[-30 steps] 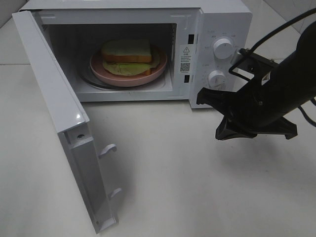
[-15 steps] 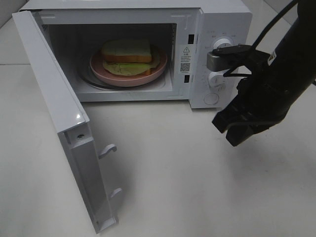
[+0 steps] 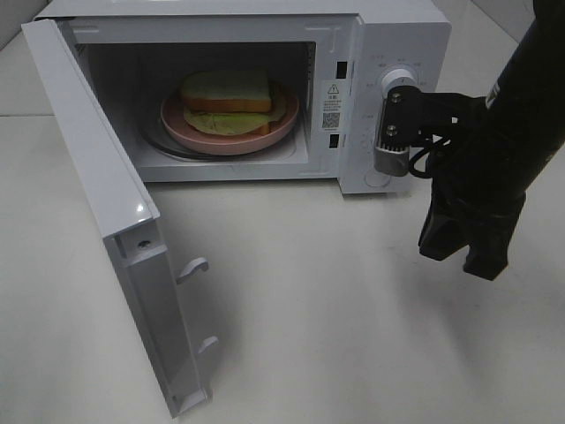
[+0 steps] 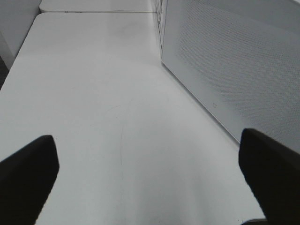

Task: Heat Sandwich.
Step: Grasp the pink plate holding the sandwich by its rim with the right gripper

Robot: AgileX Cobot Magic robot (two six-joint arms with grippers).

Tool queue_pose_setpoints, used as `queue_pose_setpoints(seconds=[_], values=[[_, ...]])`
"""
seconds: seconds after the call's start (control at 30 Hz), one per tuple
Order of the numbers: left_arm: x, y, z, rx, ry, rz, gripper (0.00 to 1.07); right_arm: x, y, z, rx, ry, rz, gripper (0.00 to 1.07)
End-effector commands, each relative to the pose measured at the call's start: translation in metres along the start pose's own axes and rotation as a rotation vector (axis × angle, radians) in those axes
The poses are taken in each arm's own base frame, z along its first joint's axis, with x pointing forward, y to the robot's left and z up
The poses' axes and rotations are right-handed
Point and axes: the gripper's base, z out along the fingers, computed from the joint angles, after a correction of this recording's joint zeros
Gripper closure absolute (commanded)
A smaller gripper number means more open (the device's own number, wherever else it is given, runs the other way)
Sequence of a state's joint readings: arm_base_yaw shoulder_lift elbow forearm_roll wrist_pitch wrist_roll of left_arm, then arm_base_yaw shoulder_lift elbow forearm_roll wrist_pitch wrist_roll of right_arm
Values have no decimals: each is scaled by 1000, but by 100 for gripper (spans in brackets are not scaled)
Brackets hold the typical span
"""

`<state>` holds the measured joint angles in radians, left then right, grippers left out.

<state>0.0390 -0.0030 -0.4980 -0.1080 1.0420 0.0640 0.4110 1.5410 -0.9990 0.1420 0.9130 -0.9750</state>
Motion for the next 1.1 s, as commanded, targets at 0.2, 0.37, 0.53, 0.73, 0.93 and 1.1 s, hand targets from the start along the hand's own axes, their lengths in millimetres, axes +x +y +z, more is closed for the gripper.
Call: queue_pose_setpoints(seconds=[0.2,0.37,0.53,0.73,0.93,1.1], values=[[2,0,-3,-1,-28,-1,5,5,-3,-2,28,55,-202,96],[2,0,-3,-1,-28,-1,5,6,-6,-2,68,67,-226,76],[2,0,-3,-1,-28,-1,5,5,-8,-2,84,58,-202,36],[2,0,-3,-1,-28,-1,5,4,-8,-2,92,51,-152,9],[2,0,-3,-1,-28,-1,5,-6,-2,-1,124,63,-230,10],[2,0,-3,-1,-28,-1,5,-20,-1,-2,175,80,-320,11]])
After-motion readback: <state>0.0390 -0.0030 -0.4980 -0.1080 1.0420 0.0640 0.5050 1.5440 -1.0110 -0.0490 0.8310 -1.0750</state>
